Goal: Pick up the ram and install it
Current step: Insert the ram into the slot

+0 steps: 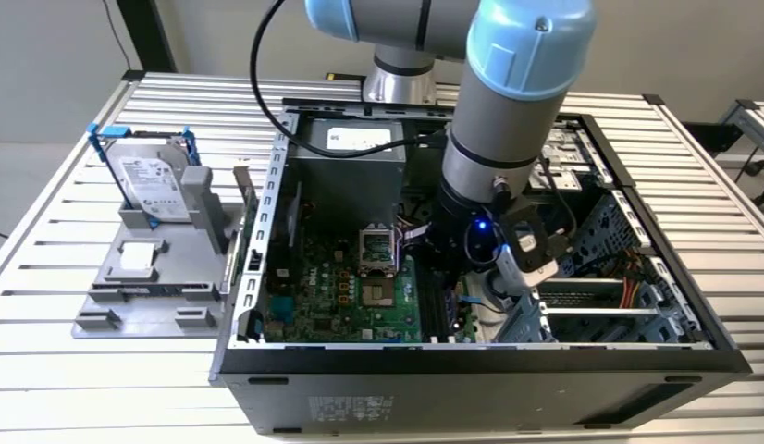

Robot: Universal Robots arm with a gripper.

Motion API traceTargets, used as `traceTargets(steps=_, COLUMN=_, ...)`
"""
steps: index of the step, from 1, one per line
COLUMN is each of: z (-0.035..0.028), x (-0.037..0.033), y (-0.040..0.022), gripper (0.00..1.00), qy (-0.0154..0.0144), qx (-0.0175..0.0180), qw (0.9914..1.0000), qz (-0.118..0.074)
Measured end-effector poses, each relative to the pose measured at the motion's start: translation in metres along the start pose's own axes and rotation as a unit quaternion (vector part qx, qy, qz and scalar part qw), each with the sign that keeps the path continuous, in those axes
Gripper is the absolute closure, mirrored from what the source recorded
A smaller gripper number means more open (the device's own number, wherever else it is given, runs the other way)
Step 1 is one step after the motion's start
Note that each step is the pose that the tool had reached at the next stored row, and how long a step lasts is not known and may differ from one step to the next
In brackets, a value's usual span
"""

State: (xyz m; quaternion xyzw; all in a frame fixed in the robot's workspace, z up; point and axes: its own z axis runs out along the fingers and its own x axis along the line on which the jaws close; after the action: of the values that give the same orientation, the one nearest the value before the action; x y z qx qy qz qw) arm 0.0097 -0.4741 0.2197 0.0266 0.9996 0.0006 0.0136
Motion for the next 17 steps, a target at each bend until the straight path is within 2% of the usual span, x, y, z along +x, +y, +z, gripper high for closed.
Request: traceTargets(steps=17, z=0.0029, x=0.0001, y=-0.0005, gripper=1.00, qy=0.0002, qx=-0.0001, qw=1.00000, qz=0.000)
